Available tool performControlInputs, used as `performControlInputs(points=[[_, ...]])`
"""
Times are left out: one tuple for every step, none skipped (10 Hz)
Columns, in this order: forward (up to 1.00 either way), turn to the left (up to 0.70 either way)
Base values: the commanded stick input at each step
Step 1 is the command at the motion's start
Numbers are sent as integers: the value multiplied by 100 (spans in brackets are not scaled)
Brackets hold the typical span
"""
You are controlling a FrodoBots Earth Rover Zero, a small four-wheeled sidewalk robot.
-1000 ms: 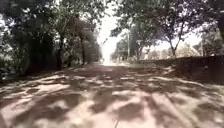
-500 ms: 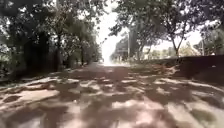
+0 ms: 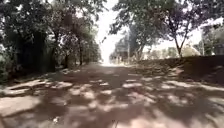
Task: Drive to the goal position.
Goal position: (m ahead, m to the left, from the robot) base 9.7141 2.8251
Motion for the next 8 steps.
performControlInputs(points=[[100,0],[100,0],[100,0],[100,0],[100,0],[100,0],[100,0],[100,0]])
